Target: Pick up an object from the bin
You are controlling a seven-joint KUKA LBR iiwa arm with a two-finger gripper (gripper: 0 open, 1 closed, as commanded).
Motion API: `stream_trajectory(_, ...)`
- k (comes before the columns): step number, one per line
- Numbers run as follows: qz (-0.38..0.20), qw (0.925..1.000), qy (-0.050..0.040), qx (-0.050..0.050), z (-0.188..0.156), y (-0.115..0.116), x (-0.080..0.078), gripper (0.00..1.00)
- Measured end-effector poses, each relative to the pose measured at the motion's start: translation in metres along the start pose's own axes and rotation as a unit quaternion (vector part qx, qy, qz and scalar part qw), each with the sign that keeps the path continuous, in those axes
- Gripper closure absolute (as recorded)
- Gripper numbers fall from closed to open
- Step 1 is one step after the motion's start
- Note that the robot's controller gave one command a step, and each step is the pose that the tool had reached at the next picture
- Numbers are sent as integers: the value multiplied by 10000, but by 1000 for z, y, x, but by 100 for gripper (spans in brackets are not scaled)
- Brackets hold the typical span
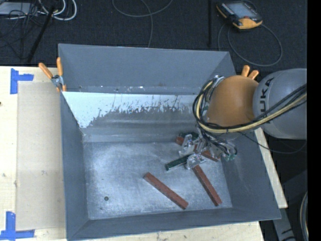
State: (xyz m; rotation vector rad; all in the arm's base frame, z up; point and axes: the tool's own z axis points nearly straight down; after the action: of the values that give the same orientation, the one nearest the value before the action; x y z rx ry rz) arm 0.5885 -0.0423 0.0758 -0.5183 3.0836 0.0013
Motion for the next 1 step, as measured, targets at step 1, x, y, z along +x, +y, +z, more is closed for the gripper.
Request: stream_trajectory(1, -168, 9999, 0, 17, 0, 2, -1, 100)
